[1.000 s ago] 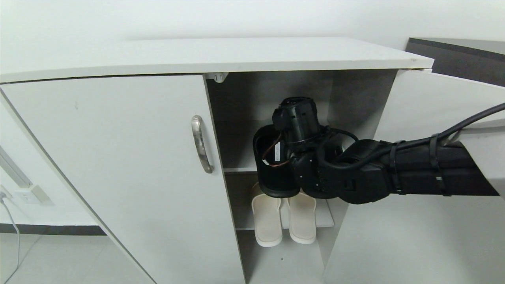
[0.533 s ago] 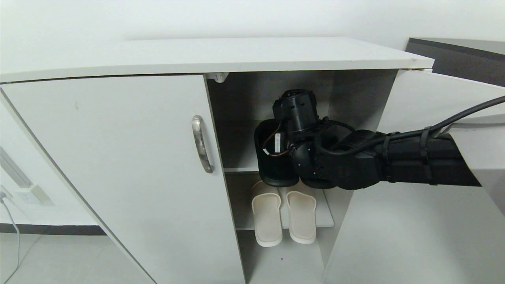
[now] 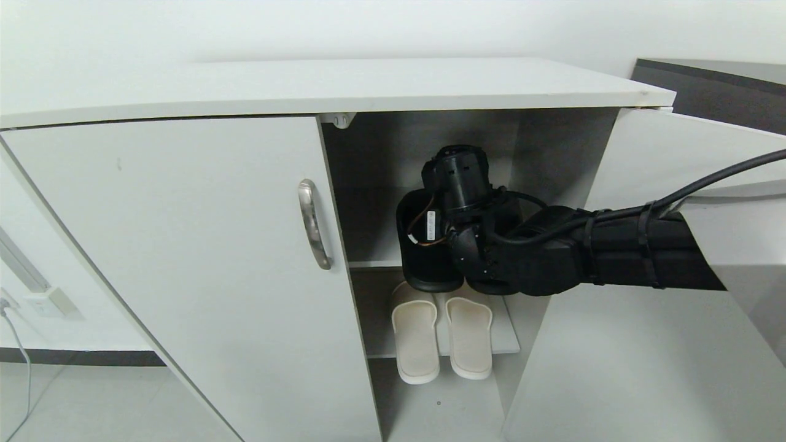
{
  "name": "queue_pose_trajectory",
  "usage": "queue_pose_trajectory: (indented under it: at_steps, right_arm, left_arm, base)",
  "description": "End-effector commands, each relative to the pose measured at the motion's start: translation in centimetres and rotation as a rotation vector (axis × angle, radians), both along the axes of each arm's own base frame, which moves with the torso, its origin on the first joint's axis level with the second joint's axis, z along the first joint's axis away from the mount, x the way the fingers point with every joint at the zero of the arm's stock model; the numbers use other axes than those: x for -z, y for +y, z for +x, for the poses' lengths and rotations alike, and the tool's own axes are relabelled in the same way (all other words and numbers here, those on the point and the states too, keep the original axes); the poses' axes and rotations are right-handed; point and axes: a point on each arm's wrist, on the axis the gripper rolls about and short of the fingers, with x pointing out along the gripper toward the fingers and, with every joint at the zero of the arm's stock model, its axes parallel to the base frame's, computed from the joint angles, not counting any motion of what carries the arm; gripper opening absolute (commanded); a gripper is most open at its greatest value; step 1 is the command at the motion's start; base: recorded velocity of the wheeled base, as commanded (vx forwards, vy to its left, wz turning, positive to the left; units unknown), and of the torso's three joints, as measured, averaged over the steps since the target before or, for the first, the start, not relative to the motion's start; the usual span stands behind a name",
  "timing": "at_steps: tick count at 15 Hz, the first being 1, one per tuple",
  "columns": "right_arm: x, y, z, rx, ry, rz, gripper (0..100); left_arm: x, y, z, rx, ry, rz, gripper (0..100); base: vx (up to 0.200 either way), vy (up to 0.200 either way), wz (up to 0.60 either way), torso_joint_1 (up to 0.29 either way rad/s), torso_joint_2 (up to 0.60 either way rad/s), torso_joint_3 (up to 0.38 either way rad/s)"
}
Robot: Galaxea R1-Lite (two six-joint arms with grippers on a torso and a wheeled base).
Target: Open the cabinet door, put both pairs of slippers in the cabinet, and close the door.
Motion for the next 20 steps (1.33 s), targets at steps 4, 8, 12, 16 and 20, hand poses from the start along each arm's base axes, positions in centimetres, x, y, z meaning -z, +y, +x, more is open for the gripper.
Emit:
queue_pose_trajectory:
  at_steps: [4,8,12,16,20]
  right_arm:
    - [0.0,-0.1,-0.3,-0.003,0.005,-0.002,100]
    - [-0.7,-0.9,-3.3,-0.034,0.019,-0.016,100]
    - [-2.1,-1.9,-7.2,-0.089,0.019,-0.014,100]
    - [-1.6,-3.9,-11.7,-0.144,0.061,0.024,100]
    - [-0.1,-4.9,-13.6,-0.181,0.041,0.074,100]
  left_arm:
    - [0.0,0.0,0.0,0.001,0.001,0.000,0]
    - [0.0,0.0,0.0,-0.001,0.001,0.000,0]
    - [0.0,0.0,0.0,-0.001,0.001,-0.002,0]
    - [0.0,0.0,0.0,0.001,0.001,-0.002,0]
    - [0.0,0.0,0.0,0.002,0.001,0.000,0]
  base:
    - [0.000,0.000,0.00,0.000,0.00,0.000]
    - [0.000,0.000,0.00,0.000,0.00,0.000]
    - [0.000,0.000,0.00,0.000,0.00,0.000]
    - [0.000,0.000,0.00,0.000,0.00,0.000]
    - [0.000,0.000,0.00,0.000,0.00,0.000]
